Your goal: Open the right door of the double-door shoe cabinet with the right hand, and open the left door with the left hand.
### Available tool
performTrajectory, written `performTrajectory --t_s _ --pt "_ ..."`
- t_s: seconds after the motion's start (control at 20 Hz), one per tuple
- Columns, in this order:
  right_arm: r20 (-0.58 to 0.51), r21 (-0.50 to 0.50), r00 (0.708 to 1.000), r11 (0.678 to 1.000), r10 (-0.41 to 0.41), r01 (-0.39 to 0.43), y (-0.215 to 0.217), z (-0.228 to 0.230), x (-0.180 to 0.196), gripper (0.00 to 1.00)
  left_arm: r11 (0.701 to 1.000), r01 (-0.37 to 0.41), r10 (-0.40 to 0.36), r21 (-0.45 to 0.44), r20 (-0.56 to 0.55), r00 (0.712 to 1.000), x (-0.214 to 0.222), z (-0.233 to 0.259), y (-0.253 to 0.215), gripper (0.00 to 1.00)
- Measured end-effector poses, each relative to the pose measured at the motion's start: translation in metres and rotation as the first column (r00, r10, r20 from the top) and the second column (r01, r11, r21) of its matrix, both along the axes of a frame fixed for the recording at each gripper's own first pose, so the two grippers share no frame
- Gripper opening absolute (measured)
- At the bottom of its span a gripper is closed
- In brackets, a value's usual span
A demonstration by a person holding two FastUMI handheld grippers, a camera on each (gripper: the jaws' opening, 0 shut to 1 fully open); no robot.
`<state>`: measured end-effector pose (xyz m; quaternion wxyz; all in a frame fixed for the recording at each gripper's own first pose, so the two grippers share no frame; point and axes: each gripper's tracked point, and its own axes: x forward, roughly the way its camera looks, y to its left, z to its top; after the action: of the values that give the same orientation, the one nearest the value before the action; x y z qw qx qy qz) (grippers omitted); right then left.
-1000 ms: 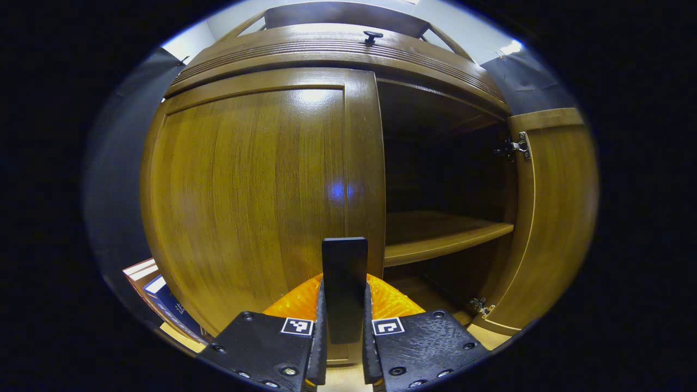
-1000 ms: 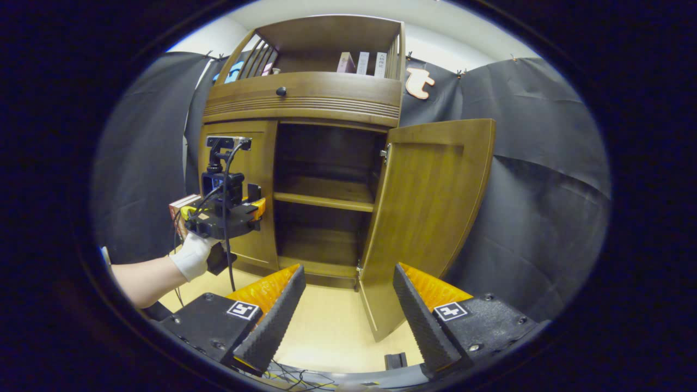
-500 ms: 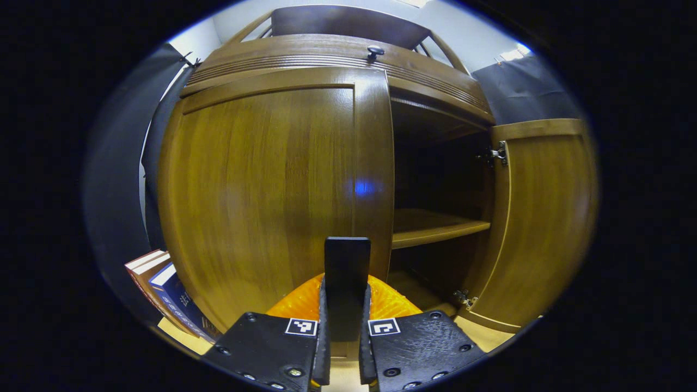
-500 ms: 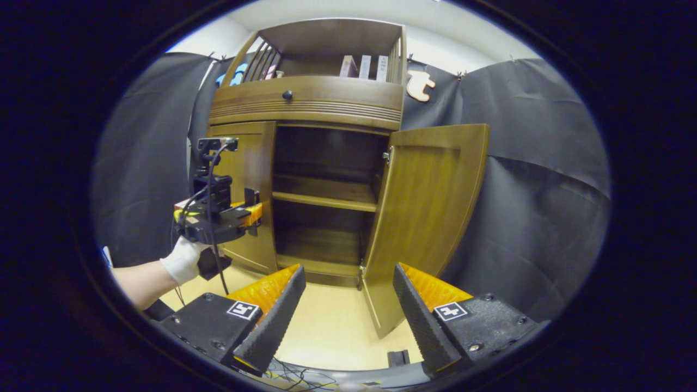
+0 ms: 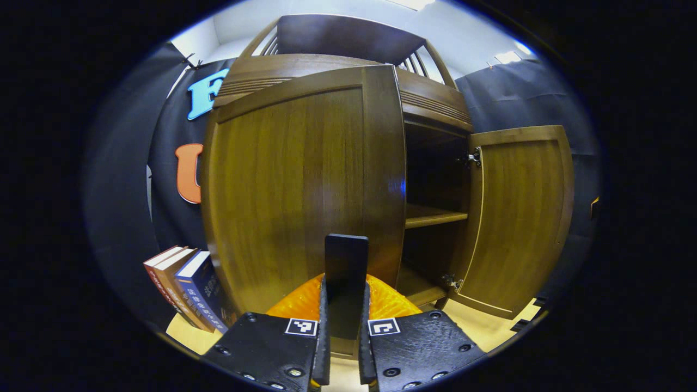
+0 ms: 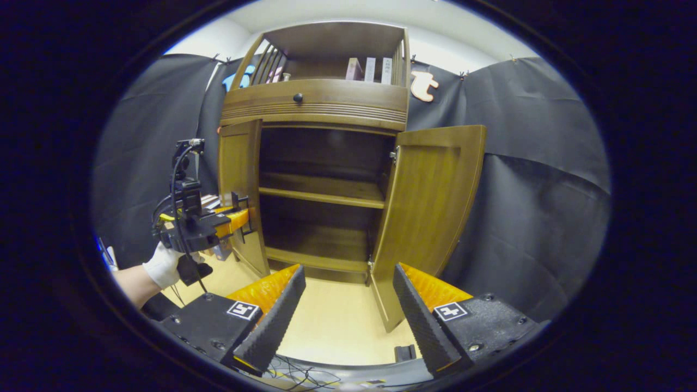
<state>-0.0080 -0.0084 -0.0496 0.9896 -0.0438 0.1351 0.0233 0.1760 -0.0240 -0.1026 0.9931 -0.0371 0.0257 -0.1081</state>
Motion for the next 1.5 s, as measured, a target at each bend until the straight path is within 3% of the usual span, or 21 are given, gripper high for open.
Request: performTrajectory --t_s 0.45,0.95,1.0,1.05,1.2,1.25,1.3,1.5 --pt "-0.007 0.016 0.998 0.998 0.064 -0.064 0.024 -0.005 -0.012 1.0 0.999 -0.05 0.05 -0.002 -0.007 0.999 -0.042 -0.004 0.041 0.19" --pt "-0.015 0.035 0.995 0.995 0.096 -0.096 0.041 -0.01 -0.019 1.0 0.985 -0.172 0.172 -0.009 -0.036 0.985 -0.076 -0.01 0.093 0.19" --pt "-0.017 0.037 0.995 0.994 0.101 -0.1 0.043 -0.012 -0.02 1.0 0.982 -0.189 0.189 -0.003 -0.033 0.981 -0.079 -0.01 0.099 0.0" --pt "-0.018 0.04 0.994 0.994 0.106 -0.105 0.045 -0.012 -0.019 1.0 0.981 -0.194 0.194 0.007 -0.031 0.981 -0.078 -0.01 0.103 0.08" --pt "-0.021 0.045 0.994 0.993 0.112 -0.111 0.048 -0.013 -0.019 1.0 0.978 -0.206 0.206 0.003 -0.035 0.978 -0.084 -0.01 0.114 0.08" --pt "-0.021 0.047 0.994 0.993 0.112 -0.111 0.048 -0.013 -0.019 1.0 0.974 -0.228 0.228 0.005 -0.04 0.973 -0.094 -0.01 0.121 0.16" --pt "-0.021 0.049 0.994 0.993 0.112 -0.11 0.048 -0.013 -0.019 1.0 0.972 -0.236 0.236 0.005 -0.034 0.971 -0.087 -0.011 0.126 0.02" --pt "-0.026 0.052 0.993 0.992 0.116 -0.115 0.05 -0.015 -0.019 1.0 0.97 -0.242 0.242 0.003 -0.029 0.97 -0.093 -0.013 0.147 0.02"
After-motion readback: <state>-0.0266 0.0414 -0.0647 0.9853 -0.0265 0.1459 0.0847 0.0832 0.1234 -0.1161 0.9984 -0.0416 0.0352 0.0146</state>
